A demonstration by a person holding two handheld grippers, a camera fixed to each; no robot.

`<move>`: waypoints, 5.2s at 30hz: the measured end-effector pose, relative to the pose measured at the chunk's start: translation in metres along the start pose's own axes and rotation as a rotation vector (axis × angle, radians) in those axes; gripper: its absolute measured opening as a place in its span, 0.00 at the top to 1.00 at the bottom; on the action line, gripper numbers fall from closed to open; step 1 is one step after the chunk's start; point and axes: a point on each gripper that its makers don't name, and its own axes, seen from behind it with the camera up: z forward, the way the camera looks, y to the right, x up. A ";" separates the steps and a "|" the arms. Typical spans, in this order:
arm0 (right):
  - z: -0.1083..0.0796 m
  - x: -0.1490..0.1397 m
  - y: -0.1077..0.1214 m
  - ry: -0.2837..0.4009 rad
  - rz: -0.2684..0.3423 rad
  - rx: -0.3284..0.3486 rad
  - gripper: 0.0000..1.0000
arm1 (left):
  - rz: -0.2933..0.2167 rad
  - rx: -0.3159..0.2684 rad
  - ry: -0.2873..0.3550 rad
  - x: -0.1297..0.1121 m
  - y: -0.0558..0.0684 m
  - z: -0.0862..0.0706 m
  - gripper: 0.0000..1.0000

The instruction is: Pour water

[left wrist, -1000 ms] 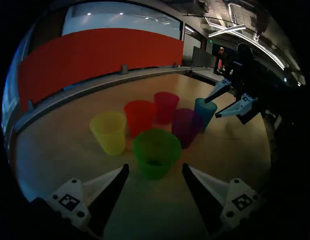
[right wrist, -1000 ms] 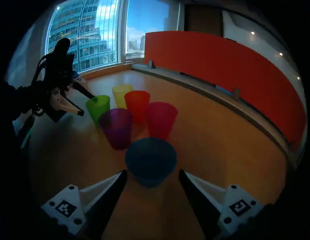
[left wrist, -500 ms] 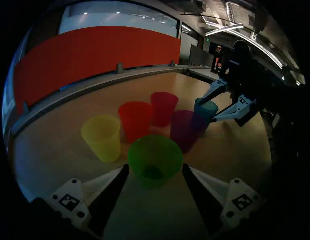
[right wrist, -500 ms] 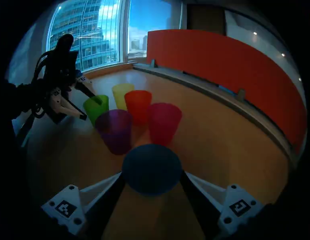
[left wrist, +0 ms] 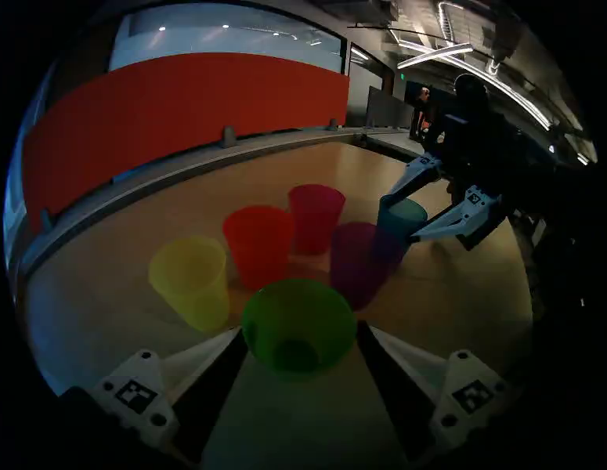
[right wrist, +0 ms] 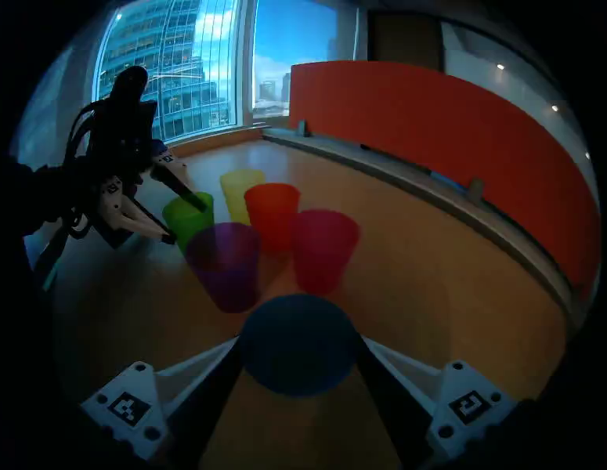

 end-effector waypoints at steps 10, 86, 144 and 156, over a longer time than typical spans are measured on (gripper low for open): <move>0.000 0.000 0.001 0.002 -0.007 0.000 0.01 | -0.005 0.005 -0.001 0.000 -0.003 0.002 0.13; -0.114 0.149 -0.032 0.448 -0.018 -0.092 0.07 | 0.018 0.080 0.430 0.134 0.033 -0.126 0.12; -0.134 0.210 -0.046 0.527 -0.165 -0.078 0.07 | 0.059 0.017 0.542 0.152 0.069 -0.129 0.13; -0.142 0.245 -0.057 0.541 -0.302 -0.084 0.07 | 0.060 0.000 0.552 0.152 0.078 -0.126 0.13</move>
